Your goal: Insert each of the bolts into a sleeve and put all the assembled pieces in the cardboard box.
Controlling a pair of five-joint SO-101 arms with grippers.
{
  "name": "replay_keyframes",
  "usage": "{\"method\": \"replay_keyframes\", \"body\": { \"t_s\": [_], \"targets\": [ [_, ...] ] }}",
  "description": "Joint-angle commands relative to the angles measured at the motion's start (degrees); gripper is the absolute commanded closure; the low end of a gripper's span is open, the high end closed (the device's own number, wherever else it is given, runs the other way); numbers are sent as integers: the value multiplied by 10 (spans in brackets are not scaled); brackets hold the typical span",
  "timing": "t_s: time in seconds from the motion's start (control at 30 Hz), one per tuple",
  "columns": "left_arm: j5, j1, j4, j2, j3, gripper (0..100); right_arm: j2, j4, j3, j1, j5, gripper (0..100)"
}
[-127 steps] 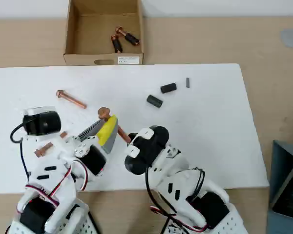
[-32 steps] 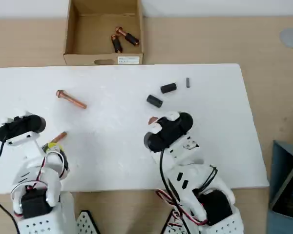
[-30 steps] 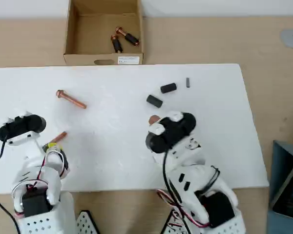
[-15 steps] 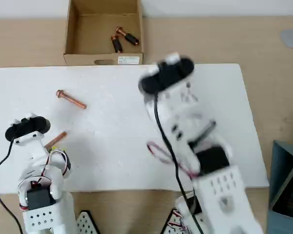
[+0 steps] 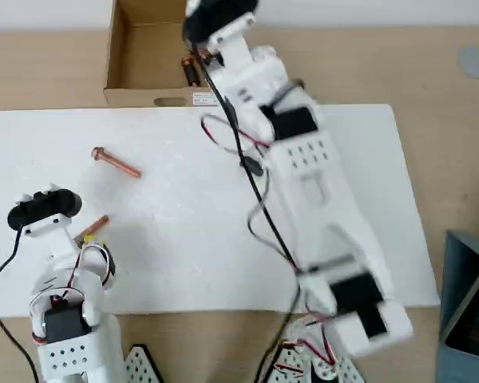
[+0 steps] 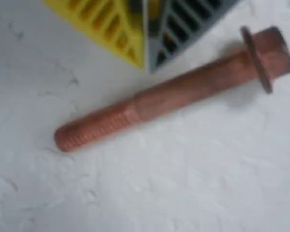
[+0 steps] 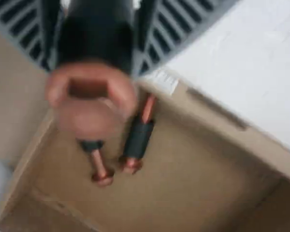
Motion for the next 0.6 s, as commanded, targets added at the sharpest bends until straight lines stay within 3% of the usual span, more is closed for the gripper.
{"method": "replay_keyframes", "body": {
  "t_s": [0.0, 0.57],
  "targets": [
    [0, -2, -10, -2, -2, 997, 94, -20, -146, 7, 41, 989],
    [0, -4, -10, -2, -2, 997, 525, -17, -572, -27, 275, 985]
  ]
}}
